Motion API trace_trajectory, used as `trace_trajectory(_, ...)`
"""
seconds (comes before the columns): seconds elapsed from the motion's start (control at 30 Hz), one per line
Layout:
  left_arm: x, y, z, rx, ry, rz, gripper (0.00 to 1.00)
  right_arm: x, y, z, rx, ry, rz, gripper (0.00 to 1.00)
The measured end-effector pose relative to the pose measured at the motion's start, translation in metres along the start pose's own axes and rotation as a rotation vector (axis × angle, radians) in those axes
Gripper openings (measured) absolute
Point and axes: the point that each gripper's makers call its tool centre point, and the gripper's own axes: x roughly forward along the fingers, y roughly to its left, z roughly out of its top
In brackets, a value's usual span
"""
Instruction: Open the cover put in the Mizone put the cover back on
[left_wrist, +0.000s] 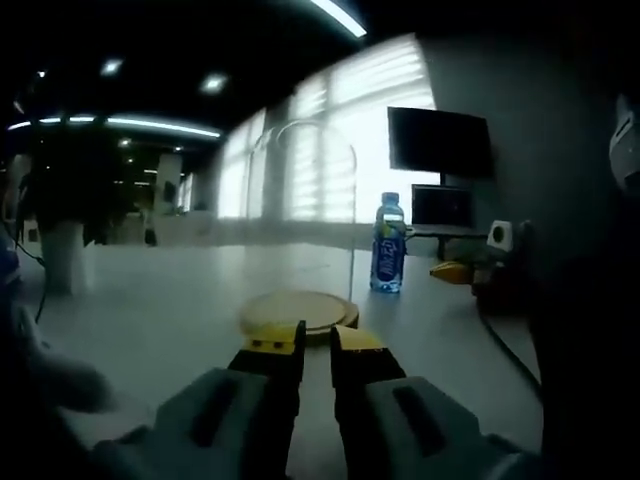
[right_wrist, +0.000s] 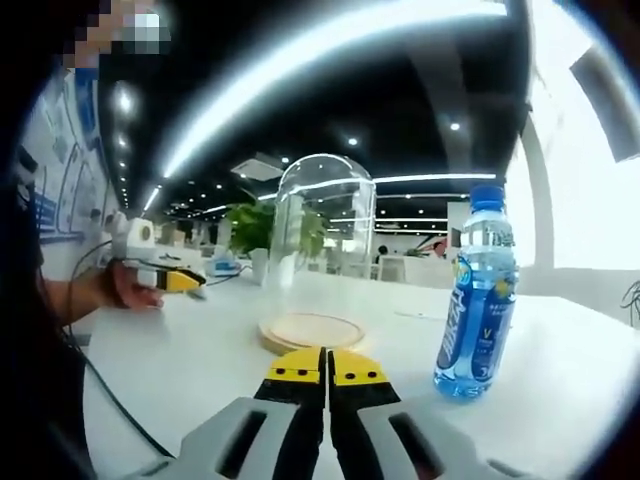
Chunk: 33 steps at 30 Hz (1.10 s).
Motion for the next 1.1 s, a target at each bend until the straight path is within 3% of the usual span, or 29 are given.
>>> trace_trajectory(1.1,0.0007,-0.007,0.0065,-0.029,-0.031,-0.021,0.09,-0.0002,-0.003,0.0,0.022,-0.004,0.005,0.0)
